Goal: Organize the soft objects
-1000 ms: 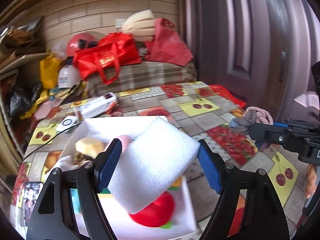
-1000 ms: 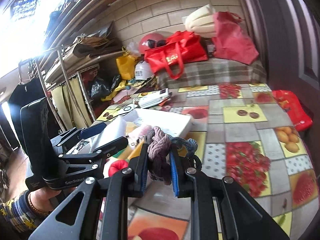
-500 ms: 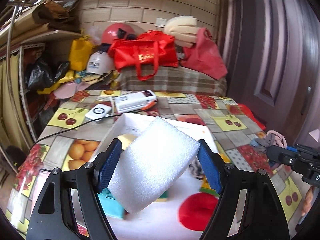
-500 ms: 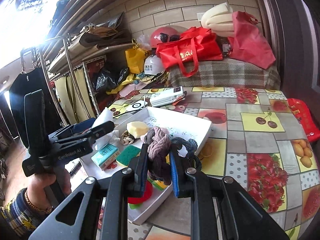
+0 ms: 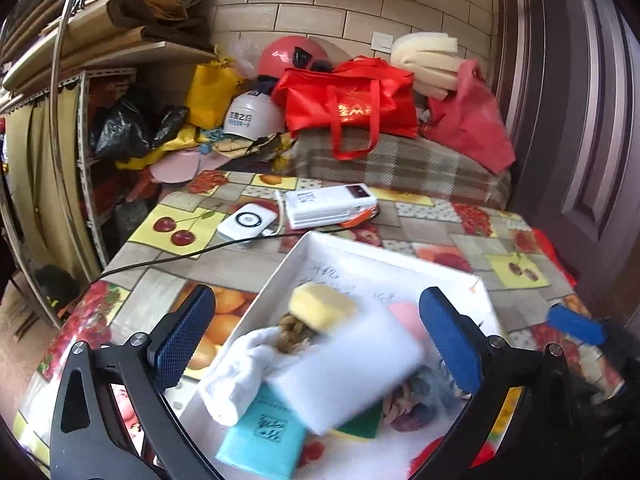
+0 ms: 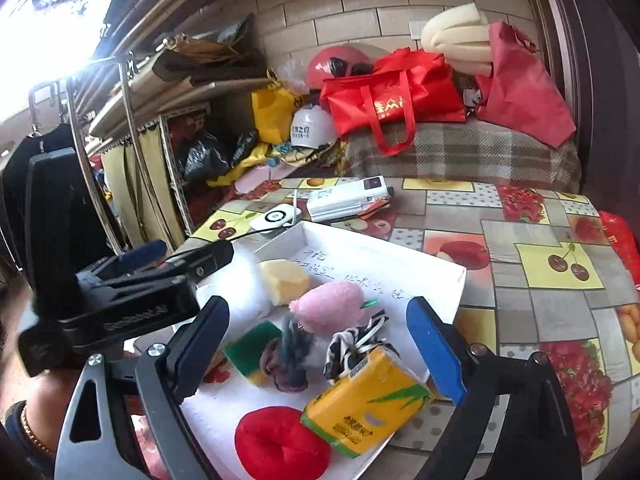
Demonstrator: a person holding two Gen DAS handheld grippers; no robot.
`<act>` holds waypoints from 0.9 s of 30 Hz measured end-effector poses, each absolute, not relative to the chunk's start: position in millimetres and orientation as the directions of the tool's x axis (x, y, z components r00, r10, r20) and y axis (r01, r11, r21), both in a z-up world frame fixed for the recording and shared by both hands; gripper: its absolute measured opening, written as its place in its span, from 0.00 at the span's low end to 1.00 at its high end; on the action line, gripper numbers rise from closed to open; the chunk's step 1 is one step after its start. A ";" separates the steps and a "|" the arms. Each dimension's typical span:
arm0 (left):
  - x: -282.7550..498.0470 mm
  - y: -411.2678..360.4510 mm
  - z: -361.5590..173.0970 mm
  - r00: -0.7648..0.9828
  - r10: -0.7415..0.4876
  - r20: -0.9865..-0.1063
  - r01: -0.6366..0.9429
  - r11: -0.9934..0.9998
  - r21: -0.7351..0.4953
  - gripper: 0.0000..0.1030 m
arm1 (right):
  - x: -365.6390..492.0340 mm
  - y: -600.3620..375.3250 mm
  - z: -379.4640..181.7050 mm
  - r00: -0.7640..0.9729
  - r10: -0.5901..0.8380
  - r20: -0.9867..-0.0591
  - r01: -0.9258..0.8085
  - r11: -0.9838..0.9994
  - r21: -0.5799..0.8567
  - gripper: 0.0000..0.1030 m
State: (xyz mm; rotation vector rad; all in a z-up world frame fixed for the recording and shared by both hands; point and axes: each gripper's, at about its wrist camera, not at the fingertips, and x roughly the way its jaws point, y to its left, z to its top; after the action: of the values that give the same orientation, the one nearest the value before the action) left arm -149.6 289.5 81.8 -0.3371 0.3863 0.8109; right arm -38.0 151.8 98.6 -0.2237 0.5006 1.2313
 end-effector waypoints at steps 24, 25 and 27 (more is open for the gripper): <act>-152.7 134.7 143.5 0.681 0.676 -0.281 -0.718 0.692 -0.074 1.00 | -1.5 -43.1 152.9 0.736 0.655 -0.171 -0.629 0.755 0.184 1.00; -147.4 130.5 142.4 0.679 0.669 -0.304 -0.715 0.696 -0.066 1.00 | 5.2 -54.0 151.0 0.739 0.648 -0.185 -0.614 0.761 0.210 1.00; -135.6 119.8 138.3 0.664 0.659 -0.354 -0.711 0.703 -0.026 1.00 | 14.8 -74.9 145.8 0.746 0.635 -0.200 -0.586 0.769 0.255 1.00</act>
State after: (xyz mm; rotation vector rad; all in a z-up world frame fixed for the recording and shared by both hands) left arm -135.6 119.8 138.3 -0.1676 0.3318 0.7777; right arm 14.8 -74.9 145.8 0.1806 0.2840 0.6716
